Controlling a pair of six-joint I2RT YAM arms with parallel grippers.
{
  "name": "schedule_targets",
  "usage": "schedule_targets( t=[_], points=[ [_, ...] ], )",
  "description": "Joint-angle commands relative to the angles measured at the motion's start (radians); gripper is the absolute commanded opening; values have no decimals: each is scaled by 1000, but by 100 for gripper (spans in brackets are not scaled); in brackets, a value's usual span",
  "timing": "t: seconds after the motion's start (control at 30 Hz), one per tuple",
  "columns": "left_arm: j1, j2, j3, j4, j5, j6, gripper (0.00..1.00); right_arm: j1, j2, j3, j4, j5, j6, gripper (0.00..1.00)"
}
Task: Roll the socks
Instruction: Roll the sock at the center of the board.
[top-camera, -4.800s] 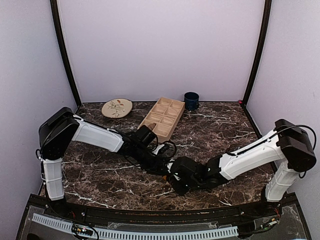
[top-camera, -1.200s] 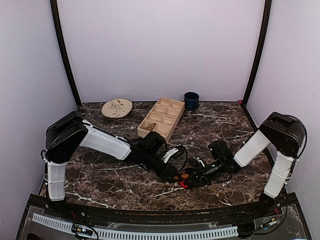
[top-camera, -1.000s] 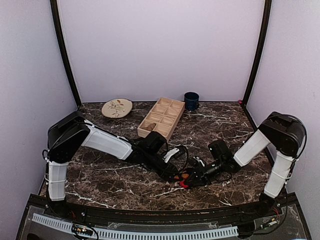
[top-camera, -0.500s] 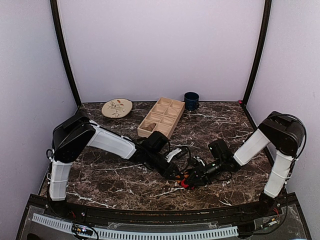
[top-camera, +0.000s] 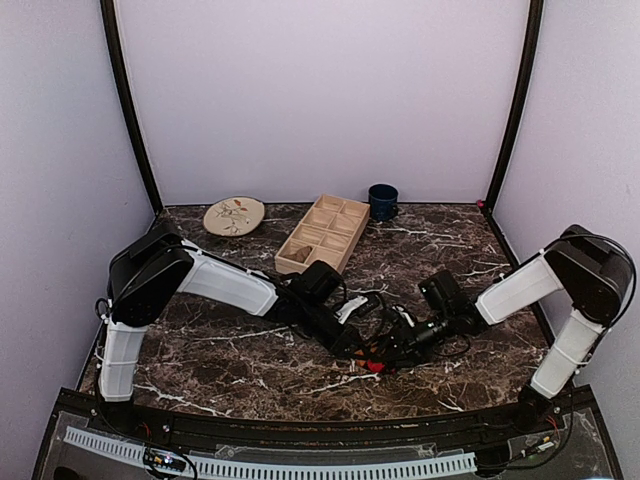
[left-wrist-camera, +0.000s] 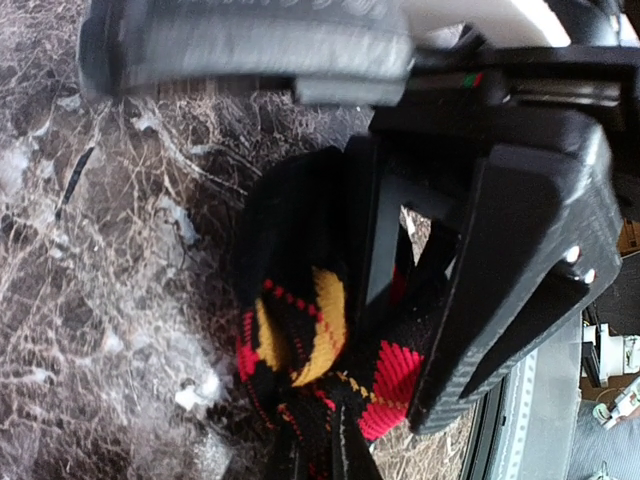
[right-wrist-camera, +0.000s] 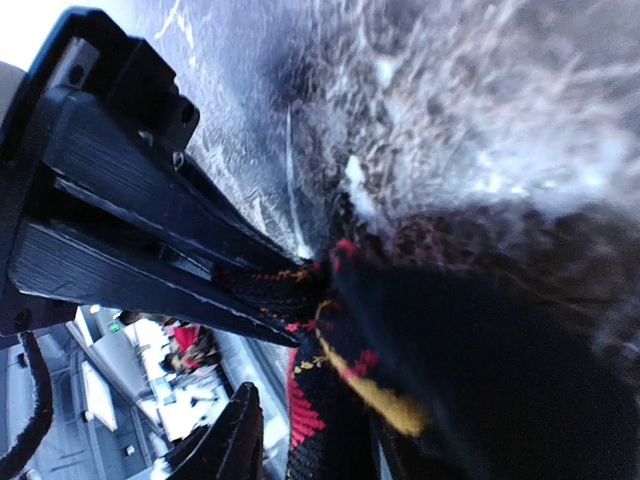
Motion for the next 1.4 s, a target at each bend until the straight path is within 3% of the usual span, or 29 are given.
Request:
schedule_targets(
  t=[0.0, 0.63, 1.03, 1.23, 1.37],
  points=[
    [-18, 46, -3, -154, -55, 18, 0, -16, -26, -36, -168, 342, -50, 35],
    [-18, 64, 79, -255, -74, 72, 0, -15, -353, -91, -347, 600, -64, 36],
    [-18, 67, 98, -279, -75, 90, 0, 3, -395, -44, -450, 659, -78, 28],
    [-18, 66, 102, -282, -82, 88, 0, 39, -493, 57, -601, 726, -91, 26],
    [-18, 67, 97, -270, -85, 78, 0, 63, -533, 58, -631, 701, -80, 19]
  ],
)
